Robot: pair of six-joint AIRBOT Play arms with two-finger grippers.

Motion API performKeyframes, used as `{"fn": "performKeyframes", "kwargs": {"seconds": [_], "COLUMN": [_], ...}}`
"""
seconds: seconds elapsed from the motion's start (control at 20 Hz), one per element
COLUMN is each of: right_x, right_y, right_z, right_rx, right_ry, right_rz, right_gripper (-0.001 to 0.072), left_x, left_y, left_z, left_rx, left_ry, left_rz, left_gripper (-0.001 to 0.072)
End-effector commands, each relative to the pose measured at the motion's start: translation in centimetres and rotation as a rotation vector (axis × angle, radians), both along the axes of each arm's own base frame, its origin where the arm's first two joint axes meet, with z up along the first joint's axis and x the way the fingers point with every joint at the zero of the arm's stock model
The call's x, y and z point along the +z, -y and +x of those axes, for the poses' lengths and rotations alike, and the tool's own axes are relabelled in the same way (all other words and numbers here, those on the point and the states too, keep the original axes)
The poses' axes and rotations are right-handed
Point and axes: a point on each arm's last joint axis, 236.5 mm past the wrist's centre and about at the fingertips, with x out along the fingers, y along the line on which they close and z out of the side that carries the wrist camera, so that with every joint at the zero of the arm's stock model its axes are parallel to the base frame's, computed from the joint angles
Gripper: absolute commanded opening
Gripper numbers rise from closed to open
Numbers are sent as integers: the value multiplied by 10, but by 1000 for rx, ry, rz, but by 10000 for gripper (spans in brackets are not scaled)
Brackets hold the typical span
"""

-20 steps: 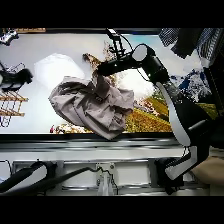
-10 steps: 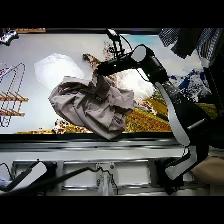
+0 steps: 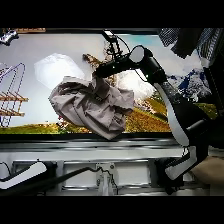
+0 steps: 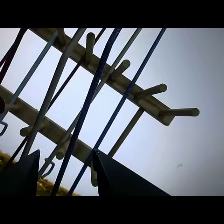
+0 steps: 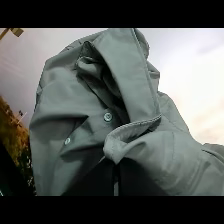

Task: Fold the clothes and pants, and hang the long-sleeved shirts on hangers.

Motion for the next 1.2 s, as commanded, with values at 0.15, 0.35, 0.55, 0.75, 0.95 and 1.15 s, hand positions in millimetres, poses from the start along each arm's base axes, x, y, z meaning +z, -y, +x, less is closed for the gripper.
{"fn": "performKeyframes", "kwargs": {"seconds": [0.15,0.35,0.55,0.75,0.95,1.15], "right_x": [0,0,-1,-3,-3,-3], "right_y": [-1,-1,-1,0,0,0], "right_z": [-1,-1,-4,-8,-9,-9], "right_rx": [16,16,24,37,40,40], "right_ry": [15,15,6,-8,-12,-12], "right_rz": [-6,-6,-9,-17,-18,-18], "right_gripper": [31,31,31,31,31,31], "left_x": [-18,-32,-53,-66,-74,-66], "left_y": [-9,1,5,0,-5,-11], "left_z": [11,18,24,32,37,46], "left_rx": [-10,-100,-135,-135,-134,-134], "left_ry": [-2,-47,-85,-80,-71,-37], "left_rz": [8,10,-3,1,13,41], "left_gripper": [327,327,276,266,229,83]}}
